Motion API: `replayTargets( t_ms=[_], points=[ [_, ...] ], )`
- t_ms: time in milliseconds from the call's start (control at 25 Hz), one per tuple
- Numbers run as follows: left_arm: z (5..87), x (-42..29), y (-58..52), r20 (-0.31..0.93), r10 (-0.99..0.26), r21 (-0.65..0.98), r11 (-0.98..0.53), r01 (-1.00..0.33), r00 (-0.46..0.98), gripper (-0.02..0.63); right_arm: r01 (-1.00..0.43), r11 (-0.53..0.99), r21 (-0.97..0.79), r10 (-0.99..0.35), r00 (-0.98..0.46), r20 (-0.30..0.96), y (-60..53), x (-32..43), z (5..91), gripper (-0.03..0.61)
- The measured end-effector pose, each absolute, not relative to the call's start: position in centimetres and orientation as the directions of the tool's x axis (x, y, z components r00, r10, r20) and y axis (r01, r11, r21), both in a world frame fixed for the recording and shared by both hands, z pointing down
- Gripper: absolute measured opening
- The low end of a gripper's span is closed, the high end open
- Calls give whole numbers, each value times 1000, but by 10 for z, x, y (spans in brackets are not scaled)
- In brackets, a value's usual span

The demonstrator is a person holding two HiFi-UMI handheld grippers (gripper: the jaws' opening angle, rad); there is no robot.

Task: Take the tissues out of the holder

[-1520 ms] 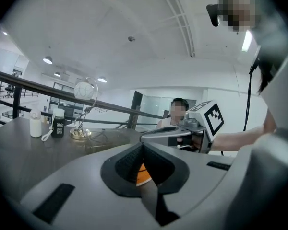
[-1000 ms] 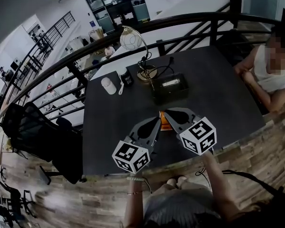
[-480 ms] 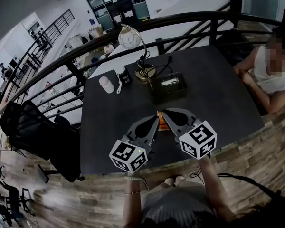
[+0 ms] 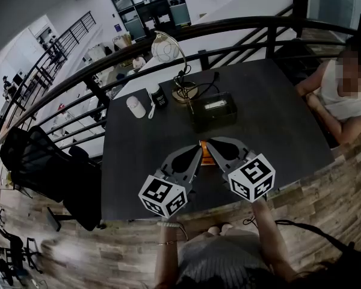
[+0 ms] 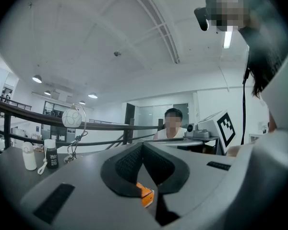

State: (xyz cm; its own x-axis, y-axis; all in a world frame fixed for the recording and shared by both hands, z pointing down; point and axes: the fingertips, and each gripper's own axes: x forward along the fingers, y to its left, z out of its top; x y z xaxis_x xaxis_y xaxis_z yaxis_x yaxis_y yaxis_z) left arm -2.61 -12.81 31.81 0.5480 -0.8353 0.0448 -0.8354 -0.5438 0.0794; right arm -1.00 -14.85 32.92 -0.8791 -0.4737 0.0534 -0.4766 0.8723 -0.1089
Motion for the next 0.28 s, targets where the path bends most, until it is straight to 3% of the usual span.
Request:
replayTargets(
  t_ms=[280],
  points=[
    [312,-21,-124,39,-829,75,-554,-829,558,8,-487,867,-106,-486,-873,37,-146,-6,321,14]
  ],
)
